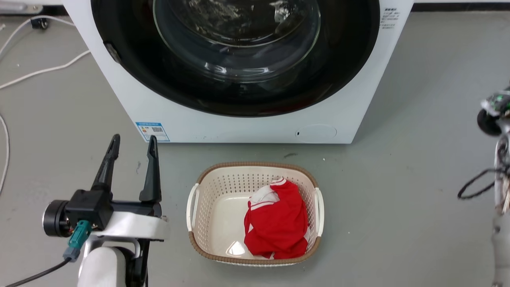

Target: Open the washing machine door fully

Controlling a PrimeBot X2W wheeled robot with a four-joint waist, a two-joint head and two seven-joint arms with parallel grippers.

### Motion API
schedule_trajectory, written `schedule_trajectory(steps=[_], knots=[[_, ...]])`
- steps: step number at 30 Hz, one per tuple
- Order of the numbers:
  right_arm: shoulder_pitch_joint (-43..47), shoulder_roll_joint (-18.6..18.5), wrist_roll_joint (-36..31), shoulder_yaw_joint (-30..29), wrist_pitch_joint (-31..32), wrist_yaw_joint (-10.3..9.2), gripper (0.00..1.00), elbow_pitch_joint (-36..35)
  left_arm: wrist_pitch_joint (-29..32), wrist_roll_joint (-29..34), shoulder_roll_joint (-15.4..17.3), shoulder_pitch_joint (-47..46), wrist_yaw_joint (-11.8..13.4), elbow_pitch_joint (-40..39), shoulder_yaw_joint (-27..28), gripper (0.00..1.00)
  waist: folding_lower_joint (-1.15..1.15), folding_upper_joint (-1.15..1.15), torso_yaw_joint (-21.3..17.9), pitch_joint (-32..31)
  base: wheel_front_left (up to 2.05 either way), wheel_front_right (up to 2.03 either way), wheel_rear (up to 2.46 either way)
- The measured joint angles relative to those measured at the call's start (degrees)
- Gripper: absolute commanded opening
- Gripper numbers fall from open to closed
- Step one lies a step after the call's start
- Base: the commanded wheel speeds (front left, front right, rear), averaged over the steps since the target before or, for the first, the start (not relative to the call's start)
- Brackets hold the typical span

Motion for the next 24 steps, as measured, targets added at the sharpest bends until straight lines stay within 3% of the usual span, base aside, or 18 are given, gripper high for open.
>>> schedule_trajectory(steps=[13,24], knots=[[-28.9,-9.2,-8.3,5.8,12.5,0.0,0.0,25.8,0.0,-0.4,0.0,-5.5,-0.2,-1.2,-0.5,1.0,0.0,0.0,1.2,8.1,0.0,0.0,0.0],[-44.5,-8.4,-19.7,14.3,25.7,0.0,0.0,40.2,0.0,-1.3,0.3,-8.6,-0.2,-2.5,-1.4,1.0,0.0,0.0,2.4,13.9,0.0,0.0,0.0]])
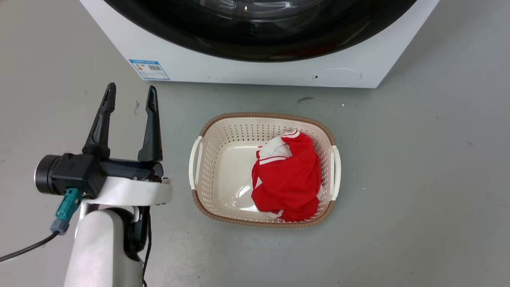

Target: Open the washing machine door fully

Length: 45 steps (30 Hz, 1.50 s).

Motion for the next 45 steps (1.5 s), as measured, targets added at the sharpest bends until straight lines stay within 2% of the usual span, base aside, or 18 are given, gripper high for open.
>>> schedule_trajectory(steps=[8,17,26,27,33,45], knots=[[-4.8,1.1,-3.6,1.5,3.1,0.0,0.0,4.5,0.0,-0.2,0.1,-1.7,0.0,-0.5,-0.7,1.0,0.0,0.0,0.6,3.6,0.0,0.0,0.0],[-7.1,1.7,-4.1,1.0,6.5,-0.02,0.0,5.6,0.0,-0.5,0.1,-3.1,0.0,-0.6,-1.1,1.0,0.0,0.0,1.2,5.4,0.0,0.0,0.0],[-5.5,0.5,-1.8,0.4,16.9,-0.11,0.0,2.2,0.0,-0.5,0.1,-3.3,0.0,-0.1,-1.0,1.0,0.0,0.0,1.0,5.2,0.0,0.0,0.0],[-4.5,0.9,-0.8,0.0,19.7,-0.08,0.0,0.8,0.0,-0.4,0.0,-3.3,0.0,0.0,-1.0,1.0,0.0,0.0,0.7,4.9,0.0,0.0,0.0],[-1.9,2.8,-0.5,-0.3,21.2,0.02,0.0,-1.6,0.0,-0.4,0.0,-3.3,0.0,0.4,-1.3,1.0,0.0,0.0,0.2,4.3,0.0,0.0,0.0],[5.2,4.2,1.3,-0.6,31.6,0.01,0.0,-5.8,0.0,-0.4,-0.2,-2.8,0.0,1.9,-1.7,1.0,0.0,0.0,0.6,0.9,0.0,0.0,0.0]])
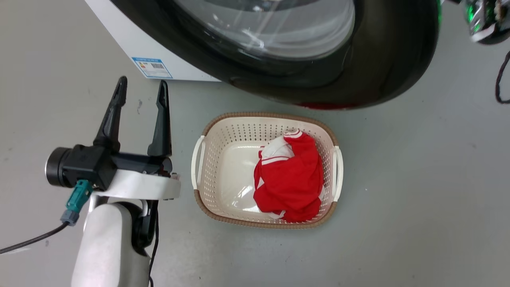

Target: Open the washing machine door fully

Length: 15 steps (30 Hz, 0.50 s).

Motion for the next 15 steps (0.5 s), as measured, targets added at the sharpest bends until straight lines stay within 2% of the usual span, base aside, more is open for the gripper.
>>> schedule_trajectory(steps=[15], knots=[[20.2,6.7,1.9,0.5,6.5,-0.01,0.0,-13.0,0.0,0.6,0.5,7.5,0.0,2.9,-0.6,1.0,0.0,0.0,0.0,-12.1,0.0,0.0,0.0]])
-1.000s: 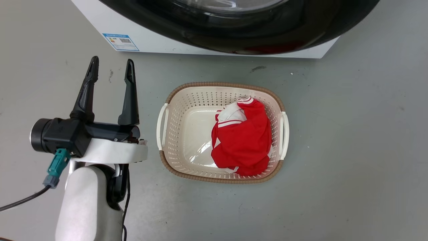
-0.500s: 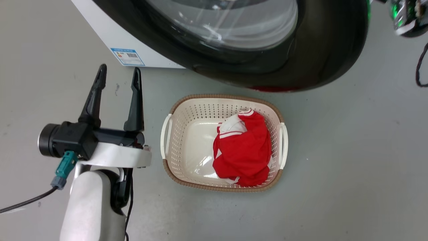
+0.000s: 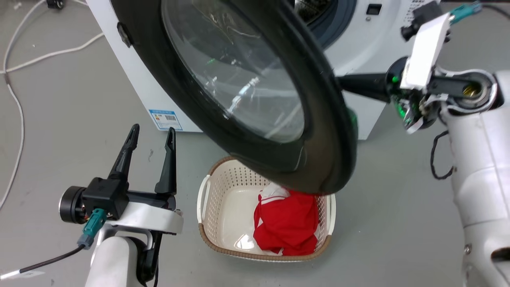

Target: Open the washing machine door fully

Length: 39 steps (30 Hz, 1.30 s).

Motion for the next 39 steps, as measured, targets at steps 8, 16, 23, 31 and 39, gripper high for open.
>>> schedule_trajectory(steps=[8,16,23,31,39], knots=[[7.4,2.5,0.9,2.2,1.7,0.0,0.0,-6.3,0.0,0.2,-0.1,1.7,0.0,0.4,-0.3,1.0,0.0,0.0,0.4,-3.9,0.0,0.0,0.0],[14.2,2.8,7.0,8.3,-0.9,0.0,0.0,-12.5,0.0,0.2,-0.2,3.9,0.0,0.6,0.0,1.0,0.0,0.0,1.0,-6.5,0.0,0.0,0.0],[18.0,3.2,11.8,15.3,-5.7,0.0,0.0,-14.8,0.0,0.2,-0.4,4.8,0.0,0.9,0.5,1.0,-0.01,0.0,1.4,-7.7,0.0,0.0,0.0],[20.7,3.2,15.3,16.9,-13.1,0.0,0.0,-16.2,0.0,0.4,-0.6,5.9,0.0,1.0,0.9,1.0,-0.01,0.0,1.3,-8.6,0.0,0.0,0.0],[26.0,3.2,16.4,10.1,-35.0,0.0,0.0,-17.2,0.0,0.7,-0.7,7.0,0.0,0.8,1.8,1.0,0.0,0.0,0.2,-9.1,0.0,0.0,0.0]])
